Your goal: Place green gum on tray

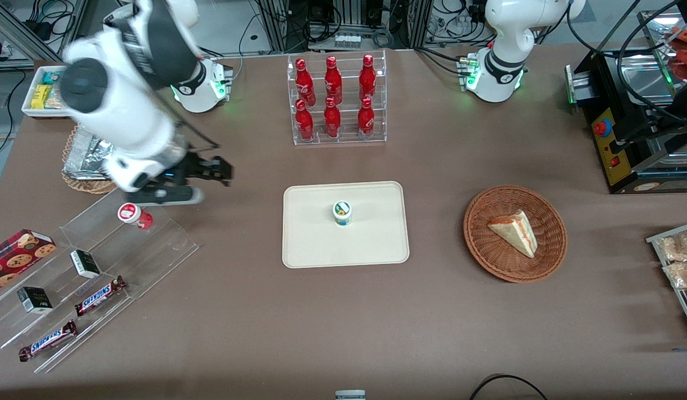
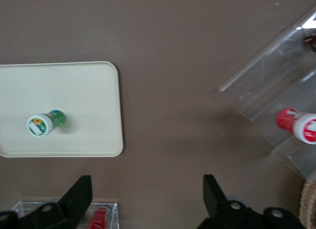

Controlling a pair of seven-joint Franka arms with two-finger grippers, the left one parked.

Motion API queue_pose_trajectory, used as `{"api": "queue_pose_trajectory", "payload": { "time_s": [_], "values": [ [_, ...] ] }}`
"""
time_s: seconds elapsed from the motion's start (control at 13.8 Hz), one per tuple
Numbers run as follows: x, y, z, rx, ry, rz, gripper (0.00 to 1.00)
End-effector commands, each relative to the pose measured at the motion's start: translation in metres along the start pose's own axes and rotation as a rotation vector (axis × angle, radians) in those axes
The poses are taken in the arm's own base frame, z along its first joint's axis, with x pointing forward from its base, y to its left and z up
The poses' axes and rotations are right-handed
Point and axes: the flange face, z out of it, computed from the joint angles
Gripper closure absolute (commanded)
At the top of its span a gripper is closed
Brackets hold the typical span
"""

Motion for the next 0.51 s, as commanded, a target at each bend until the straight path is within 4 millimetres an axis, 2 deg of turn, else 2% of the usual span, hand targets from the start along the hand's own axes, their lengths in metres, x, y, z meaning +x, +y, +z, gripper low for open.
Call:
{"api": "queue_pose_trajectory", "payload": {
  "time_s": [0.0, 0.15, 0.44],
  "values": [
    [-0.007, 0.048, -0.018, 0.023, -0.002, 0.017, 0.00],
    [-0.004, 0.093, -0.025, 0.026, -0.017, -0.012, 0.00],
    [-0.009, 0.165, -0.040, 0.019, -0.027, -0.024, 0.00]
  ]
}}
